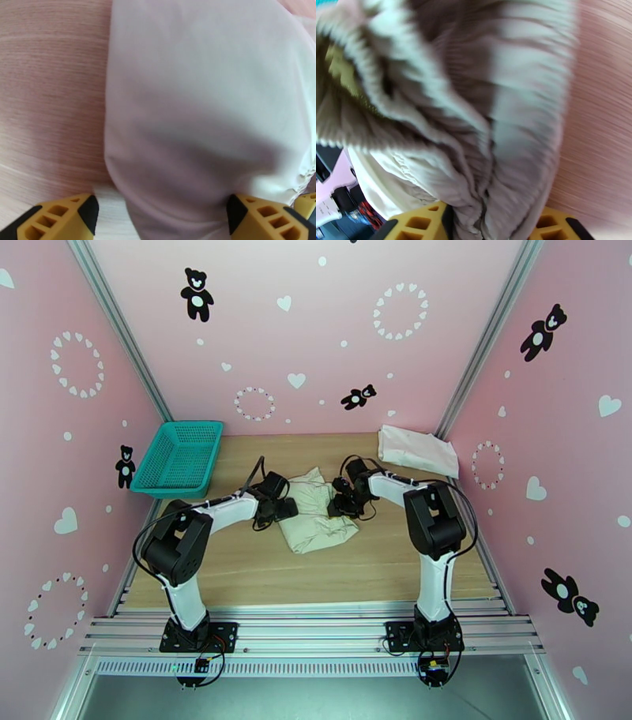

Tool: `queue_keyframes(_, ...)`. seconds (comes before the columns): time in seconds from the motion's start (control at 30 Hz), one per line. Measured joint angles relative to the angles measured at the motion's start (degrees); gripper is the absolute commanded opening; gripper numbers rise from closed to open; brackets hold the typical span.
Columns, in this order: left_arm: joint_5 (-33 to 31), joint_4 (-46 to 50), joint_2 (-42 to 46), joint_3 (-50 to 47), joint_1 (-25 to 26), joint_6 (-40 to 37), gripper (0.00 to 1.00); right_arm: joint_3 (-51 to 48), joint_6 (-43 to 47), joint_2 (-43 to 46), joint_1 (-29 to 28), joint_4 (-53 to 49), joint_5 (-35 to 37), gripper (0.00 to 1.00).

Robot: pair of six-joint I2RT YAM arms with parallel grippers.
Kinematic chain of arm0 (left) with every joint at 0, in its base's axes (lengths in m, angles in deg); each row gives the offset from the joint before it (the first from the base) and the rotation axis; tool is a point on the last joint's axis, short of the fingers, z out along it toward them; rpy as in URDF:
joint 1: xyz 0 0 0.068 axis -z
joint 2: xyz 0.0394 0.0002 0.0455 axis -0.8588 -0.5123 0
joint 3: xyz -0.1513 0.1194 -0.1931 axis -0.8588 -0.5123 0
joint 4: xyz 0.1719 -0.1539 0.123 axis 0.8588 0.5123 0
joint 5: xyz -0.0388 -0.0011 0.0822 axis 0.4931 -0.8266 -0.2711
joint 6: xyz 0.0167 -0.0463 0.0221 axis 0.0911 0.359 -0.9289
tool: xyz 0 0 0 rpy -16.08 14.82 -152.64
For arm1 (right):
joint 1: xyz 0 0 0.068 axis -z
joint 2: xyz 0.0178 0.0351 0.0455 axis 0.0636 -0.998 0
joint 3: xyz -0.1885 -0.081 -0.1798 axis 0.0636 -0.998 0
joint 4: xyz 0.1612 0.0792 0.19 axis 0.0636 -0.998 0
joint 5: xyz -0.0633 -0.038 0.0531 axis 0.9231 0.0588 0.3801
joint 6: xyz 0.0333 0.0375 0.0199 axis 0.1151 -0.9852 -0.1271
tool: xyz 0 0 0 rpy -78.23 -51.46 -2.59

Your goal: Fold and stack the mixed laundry pile

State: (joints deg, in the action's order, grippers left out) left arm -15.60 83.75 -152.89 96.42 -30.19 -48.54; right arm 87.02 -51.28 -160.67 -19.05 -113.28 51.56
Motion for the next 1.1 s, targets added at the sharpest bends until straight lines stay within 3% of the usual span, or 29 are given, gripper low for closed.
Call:
queue_keyframes(0.2, 0.0, 0.0, 0.0, 0.0, 0.0, -0.2, 0.91, 1.9, -1.1, -0.4, -1.9, -1.0, 1.6, 0.00)
queue_keyframes(0.37, 0.0, 0.0, 0.3, 0.0, 0.0, -0.9, 0.91, 5.2, -0.2, -0.4, -2.4, -4.0, 8.3, 0.00)
queue_keyframes(0.8, -1.1, 1.6, 8.5, 0.0, -0.1, -3.7, 0.94, 21.4, 11.2, -0.5, -0.7, -12.4, 45.4, 0.00)
queue_keyframes(1.1, -1.4, 1.2, 8.5, -3.7, -0.4, -3.4, 0.94, 33.9, 24.3, -5.1, 5.6, -10.5, 57.0, 0.00)
